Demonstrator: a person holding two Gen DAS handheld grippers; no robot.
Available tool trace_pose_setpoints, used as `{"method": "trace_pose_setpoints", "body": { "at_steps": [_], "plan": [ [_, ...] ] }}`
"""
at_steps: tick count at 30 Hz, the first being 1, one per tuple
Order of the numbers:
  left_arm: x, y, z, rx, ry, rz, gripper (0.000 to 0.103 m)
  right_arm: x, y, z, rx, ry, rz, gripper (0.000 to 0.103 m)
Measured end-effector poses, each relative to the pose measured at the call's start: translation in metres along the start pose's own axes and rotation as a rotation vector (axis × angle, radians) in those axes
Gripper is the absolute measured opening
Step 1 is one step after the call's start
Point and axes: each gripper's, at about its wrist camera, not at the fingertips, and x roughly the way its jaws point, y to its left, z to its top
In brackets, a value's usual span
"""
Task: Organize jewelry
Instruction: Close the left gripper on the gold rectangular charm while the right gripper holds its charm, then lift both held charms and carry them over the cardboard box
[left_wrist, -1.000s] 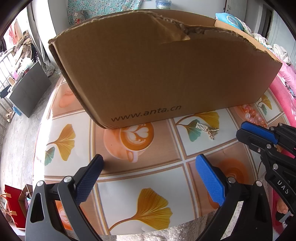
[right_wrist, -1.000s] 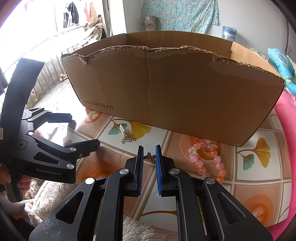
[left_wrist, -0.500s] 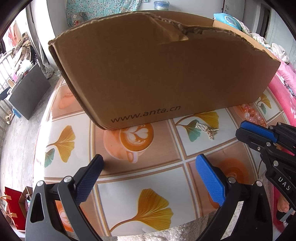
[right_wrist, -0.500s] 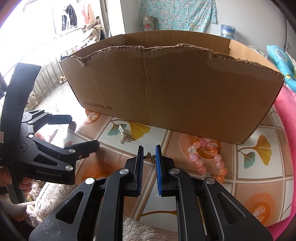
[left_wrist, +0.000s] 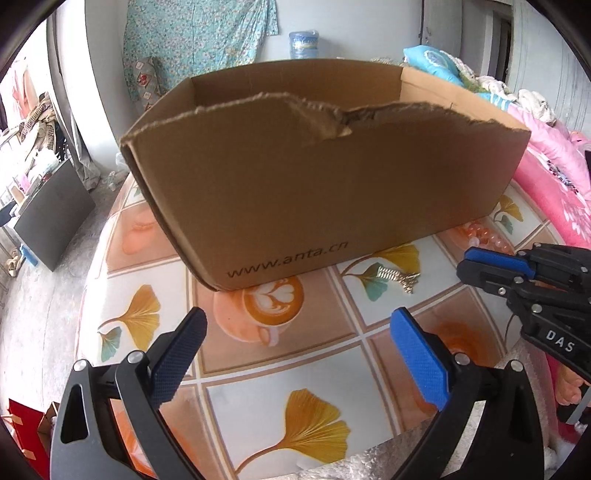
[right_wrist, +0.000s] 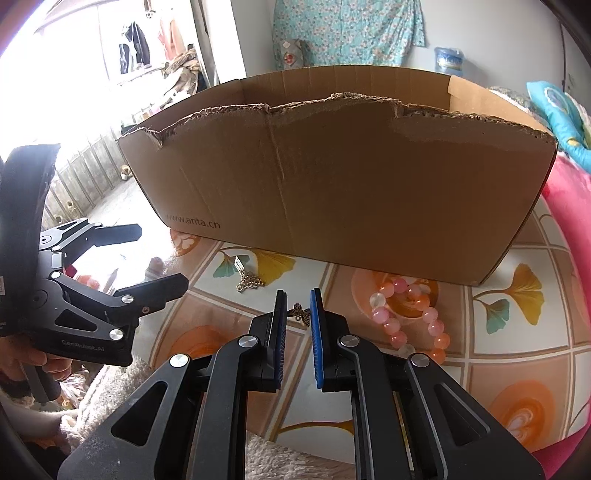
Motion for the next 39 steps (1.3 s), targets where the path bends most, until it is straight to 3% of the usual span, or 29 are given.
{"method": "trace_pose_setpoints", "body": {
  "at_steps": [4, 8, 13, 18, 25, 31, 34, 39],
  "plan": [
    [-0.009, -0.003, 0.004, -0.009, -0.048, -0.077, 0.087, -0.003, -0.006, 0.000, 0.009, -0.001, 0.014, 0.011],
    [-0.012, -0.007, 0.007, 0.026, -0.086, -0.149, 0.065, -0.005, -0.011, 0.000, 0.019, -0.003, 0.024, 0.011],
    [-0.010, -0.022, 0.007, 0.090, -0.080, -0.228, 0.039, -0.005, -0.020, 0.001, 0.039, -0.002, 0.041, 0.011],
    [0.000, -0.047, 0.006, 0.161, -0.039, -0.230, 0.017, -0.006, -0.030, 0.004, 0.053, -0.001, 0.055, 0.011],
    [0.015, -0.053, 0.007, 0.189, 0.024, -0.205, 0.011, -0.008, -0.032, 0.008, 0.063, -0.007, 0.061, 0.011],
    [0.021, -0.060, 0.011, 0.223, 0.019, -0.186, 0.010, -0.011, -0.038, 0.009, 0.071, -0.006, 0.060, 0.011],
    [0.024, -0.064, 0.013, 0.238, 0.017, -0.176, 0.002, -0.012, -0.038, 0.007, 0.073, -0.006, 0.060, 0.011],
    [0.023, -0.064, 0.015, 0.242, 0.015, -0.179, 0.000, -0.014, -0.038, 0.008, 0.075, -0.009, 0.060, 0.011]
  ]
}}
